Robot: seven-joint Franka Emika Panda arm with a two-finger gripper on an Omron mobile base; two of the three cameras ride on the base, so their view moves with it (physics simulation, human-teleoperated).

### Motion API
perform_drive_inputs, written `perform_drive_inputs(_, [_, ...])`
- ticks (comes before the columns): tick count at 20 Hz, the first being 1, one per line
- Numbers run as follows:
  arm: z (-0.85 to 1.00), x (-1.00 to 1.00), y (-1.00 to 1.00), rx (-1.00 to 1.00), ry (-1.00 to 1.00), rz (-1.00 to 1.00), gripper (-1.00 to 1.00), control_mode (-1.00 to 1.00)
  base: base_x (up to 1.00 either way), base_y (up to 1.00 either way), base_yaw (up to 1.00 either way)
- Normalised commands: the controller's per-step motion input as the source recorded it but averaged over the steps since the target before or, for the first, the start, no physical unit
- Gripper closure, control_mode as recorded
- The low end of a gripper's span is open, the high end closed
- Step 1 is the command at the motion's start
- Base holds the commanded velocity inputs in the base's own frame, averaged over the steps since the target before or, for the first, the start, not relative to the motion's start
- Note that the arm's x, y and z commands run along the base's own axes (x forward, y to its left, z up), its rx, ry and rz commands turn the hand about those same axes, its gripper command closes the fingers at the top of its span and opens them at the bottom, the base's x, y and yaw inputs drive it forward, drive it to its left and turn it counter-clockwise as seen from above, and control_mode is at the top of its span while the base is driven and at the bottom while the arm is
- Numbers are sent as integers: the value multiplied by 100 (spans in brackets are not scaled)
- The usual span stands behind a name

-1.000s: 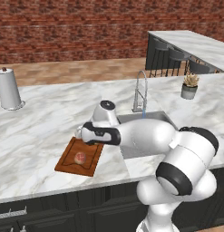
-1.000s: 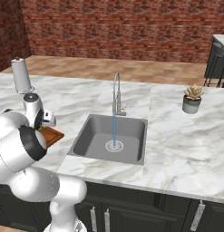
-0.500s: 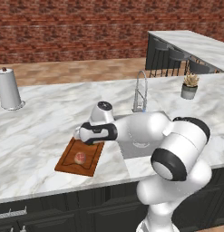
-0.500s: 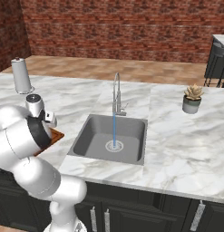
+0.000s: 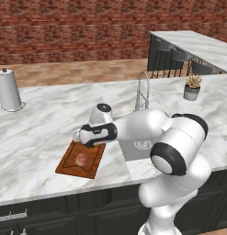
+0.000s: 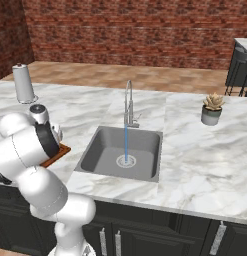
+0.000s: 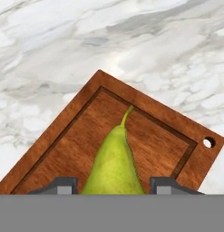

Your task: Pick the peach, pear from the sink and place them on the cutting board to airdry. Then turn off the sink faucet.

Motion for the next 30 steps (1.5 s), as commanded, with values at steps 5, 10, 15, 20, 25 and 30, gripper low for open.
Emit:
perform_drive_inputs(5, [-16, 8, 0, 0, 3, 0, 100, -100, 0, 0, 0])
perform_drive_inputs(10, [-16, 6, 4, 0, 4, 0, 100, -100, 0, 0, 0])
perform_drive_inputs(15, [-15, 5, 5, 0, 3, 0, 100, -100, 0, 0, 0])
perform_drive_inputs(20, [-12, 5, 5, 0, 3, 0, 100, -100, 0, 0, 0])
perform_drive_inputs(25, [-10, 6, 6, 0, 3, 0, 100, -100, 0, 0, 0])
perform_drive_inputs(30, [-8, 5, 9, 0, 2, 0, 100, -100, 0, 0, 0])
